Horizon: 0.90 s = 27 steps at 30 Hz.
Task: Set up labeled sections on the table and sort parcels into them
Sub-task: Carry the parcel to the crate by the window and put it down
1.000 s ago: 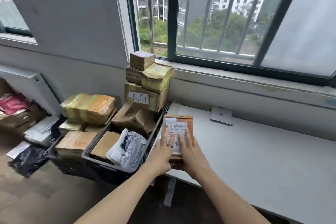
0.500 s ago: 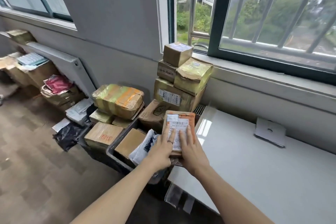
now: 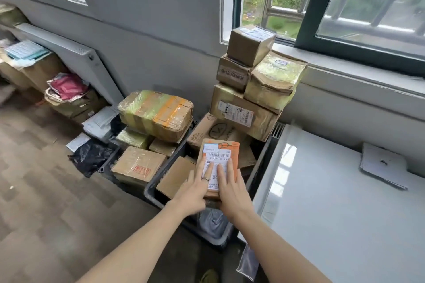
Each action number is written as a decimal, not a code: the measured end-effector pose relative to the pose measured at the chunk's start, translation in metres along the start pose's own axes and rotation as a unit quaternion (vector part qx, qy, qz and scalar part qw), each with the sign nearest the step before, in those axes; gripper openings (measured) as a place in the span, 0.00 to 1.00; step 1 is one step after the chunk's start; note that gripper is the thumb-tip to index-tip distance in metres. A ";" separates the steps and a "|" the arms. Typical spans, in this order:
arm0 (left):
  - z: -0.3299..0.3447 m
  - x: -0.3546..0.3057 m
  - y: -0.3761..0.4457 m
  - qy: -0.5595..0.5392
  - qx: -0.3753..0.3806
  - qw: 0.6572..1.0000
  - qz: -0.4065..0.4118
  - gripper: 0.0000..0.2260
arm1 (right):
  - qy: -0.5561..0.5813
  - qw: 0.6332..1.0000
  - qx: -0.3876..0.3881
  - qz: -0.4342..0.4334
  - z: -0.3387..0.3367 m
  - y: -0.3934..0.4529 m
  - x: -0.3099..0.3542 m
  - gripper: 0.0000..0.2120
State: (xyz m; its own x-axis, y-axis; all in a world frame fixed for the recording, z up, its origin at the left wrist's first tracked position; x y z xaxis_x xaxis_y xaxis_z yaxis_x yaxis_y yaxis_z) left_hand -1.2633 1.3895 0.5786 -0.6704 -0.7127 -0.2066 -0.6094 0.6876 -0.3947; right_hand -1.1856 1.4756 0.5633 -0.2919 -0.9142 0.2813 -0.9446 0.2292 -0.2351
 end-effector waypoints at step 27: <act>0.008 0.117 0.062 -0.054 -0.048 0.997 0.008 0.53 | 0.053 0.998 -0.015 0.039 0.033 0.094 0.072 0.43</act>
State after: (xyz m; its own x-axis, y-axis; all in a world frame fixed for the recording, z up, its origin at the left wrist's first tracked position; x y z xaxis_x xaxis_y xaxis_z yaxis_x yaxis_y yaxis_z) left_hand -1.3761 1.3472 0.5224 -0.6341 -0.7088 -0.3091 -0.6405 0.7054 -0.3035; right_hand -1.2904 1.4204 0.5309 -0.3771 -0.8528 0.3613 -0.9221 0.3091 -0.2328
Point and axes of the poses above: each hand's wrist, its own y-axis towards the middle knuckle, its own z-axis out of the palm, x = y × z, the point moved 5 cm from there along y, towards the middle knuckle, and after that the axes turned 9 degrees about -z, right-handed, at the moved point
